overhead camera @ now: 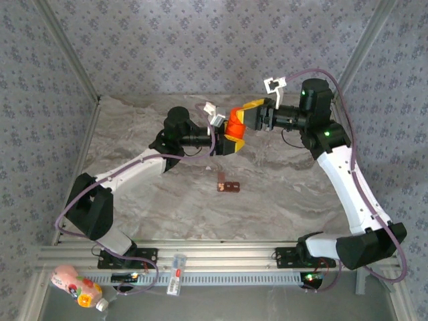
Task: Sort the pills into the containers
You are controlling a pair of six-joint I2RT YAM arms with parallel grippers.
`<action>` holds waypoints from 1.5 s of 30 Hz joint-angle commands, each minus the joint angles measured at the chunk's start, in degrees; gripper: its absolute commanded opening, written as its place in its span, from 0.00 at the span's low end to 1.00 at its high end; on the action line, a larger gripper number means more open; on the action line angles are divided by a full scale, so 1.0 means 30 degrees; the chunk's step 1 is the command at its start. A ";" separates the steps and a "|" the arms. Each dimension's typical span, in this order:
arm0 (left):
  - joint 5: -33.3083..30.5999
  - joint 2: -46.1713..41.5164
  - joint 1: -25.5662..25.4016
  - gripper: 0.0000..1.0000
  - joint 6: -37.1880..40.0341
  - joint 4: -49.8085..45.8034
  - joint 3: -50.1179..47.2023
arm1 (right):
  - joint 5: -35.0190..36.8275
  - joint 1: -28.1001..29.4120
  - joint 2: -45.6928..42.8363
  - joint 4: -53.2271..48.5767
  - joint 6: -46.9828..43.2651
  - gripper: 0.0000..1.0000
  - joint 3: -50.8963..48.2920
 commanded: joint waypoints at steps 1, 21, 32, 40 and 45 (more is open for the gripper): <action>0.0375 -0.0441 0.0075 0.00 -0.0201 0.0529 0.0631 | -0.0365 0.0180 0.0163 -0.0367 -0.0355 0.65 0.0627; -0.0968 -0.0609 0.0195 0.00 -0.0846 0.1949 0.0131 | -0.0367 0.0413 -0.0100 -0.0186 -0.0573 0.33 -0.0222; -0.2044 -0.0926 0.0324 0.00 -0.1500 0.3486 -0.0508 | 0.0847 0.0414 -0.0956 0.0591 0.0020 0.32 -0.2359; -0.2152 -0.0881 0.0354 0.00 -0.1479 0.3515 -0.0428 | 0.1197 0.0441 -0.1277 0.1722 0.1072 0.57 -0.2918; -0.2054 -0.0850 0.0314 0.00 -0.1149 0.2958 -0.0340 | 0.1744 0.0370 -0.1726 0.1687 0.1164 0.78 -0.2186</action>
